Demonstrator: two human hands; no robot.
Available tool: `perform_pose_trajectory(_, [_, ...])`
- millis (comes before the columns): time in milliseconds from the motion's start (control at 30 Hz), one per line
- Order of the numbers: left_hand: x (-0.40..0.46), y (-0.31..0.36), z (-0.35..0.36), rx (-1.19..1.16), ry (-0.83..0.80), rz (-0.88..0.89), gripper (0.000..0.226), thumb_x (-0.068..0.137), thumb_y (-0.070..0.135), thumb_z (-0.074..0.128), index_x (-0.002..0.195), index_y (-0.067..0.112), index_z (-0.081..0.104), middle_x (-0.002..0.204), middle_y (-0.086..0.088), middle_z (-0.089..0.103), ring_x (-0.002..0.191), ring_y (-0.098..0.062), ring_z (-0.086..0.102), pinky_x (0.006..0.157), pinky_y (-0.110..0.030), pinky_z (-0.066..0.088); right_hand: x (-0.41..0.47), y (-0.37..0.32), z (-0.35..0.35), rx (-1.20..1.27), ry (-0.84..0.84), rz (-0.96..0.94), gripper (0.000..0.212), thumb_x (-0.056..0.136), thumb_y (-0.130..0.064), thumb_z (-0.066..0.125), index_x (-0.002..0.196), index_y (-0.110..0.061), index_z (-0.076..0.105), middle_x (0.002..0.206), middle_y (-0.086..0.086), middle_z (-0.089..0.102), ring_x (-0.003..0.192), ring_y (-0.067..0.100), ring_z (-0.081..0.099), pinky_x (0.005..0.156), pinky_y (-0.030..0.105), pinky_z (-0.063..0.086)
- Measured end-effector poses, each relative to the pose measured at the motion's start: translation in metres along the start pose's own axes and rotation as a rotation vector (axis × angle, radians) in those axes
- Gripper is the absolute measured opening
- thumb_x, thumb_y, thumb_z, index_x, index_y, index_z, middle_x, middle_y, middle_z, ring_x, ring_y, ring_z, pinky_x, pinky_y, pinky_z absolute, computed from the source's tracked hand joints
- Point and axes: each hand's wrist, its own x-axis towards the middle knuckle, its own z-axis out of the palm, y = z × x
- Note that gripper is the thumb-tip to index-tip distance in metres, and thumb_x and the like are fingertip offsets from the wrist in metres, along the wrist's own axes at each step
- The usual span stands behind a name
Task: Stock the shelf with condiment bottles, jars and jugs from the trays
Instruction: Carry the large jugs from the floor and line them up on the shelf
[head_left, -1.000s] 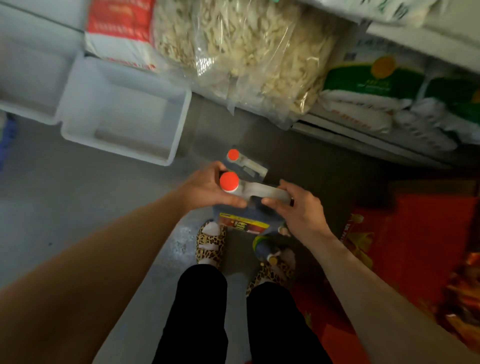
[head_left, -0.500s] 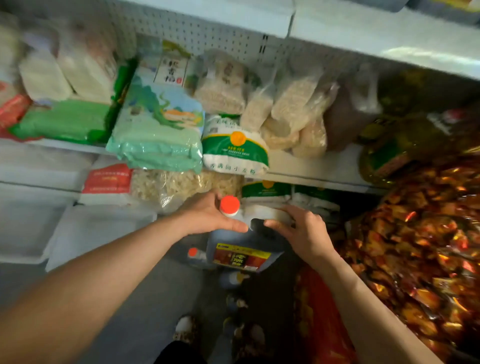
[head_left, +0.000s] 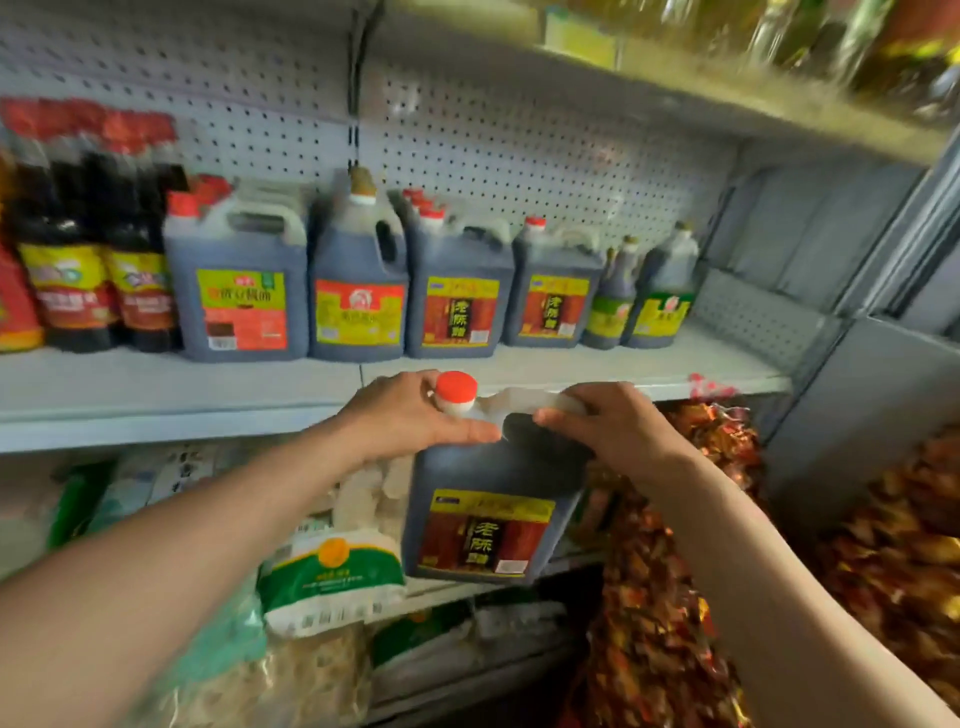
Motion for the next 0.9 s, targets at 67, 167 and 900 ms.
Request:
perform_pose_trajectory(67, [0.028,0.024,-0.013,-0.032,0.039,0.053,0.087,0.03,0.097,0.063,0.102,0.049,0.068,0.102,0.026,0.068,0.099,-0.007,0.063,0.085,-0.029,0.051,0.032,-0.001,-0.03,0.03,0.04,-0.034,0.037,0.082,-0.041,0.077,0.063,-0.013,0.063,0.061,0.0,0.058,0.061,0.012,0.05,0.06,0.032,0.041])
perform_pose_trajectory(167, [0.071,0.061,-0.026,-0.075,0.093,0.103,0.076,0.036,0.092,0.069,0.097,0.046,0.071,0.098,0.023,0.072,0.095,-0.006,0.066,0.085,-0.032,0.054,0.08,0.002,-0.073,0.009,0.098,-0.064,0.065,0.063,-0.068,0.072,0.071,-0.005,0.062,0.062,0.001,0.05,0.063,0.015,0.047,0.06,0.033,0.042])
perform_pose_trajectory(900, [0.291,0.136,0.039,0.0,0.247,-0.095,0.091,0.039,0.086,0.072,0.115,0.035,0.066,0.112,0.014,0.07,0.105,-0.012,0.064,0.093,-0.034,0.054,0.318,0.137,-0.158,-0.003,0.042,-0.226,0.061,0.06,-0.079,0.065,0.061,-0.019,0.056,0.054,-0.008,0.05,0.058,0.017,0.045,0.062,0.036,0.038])
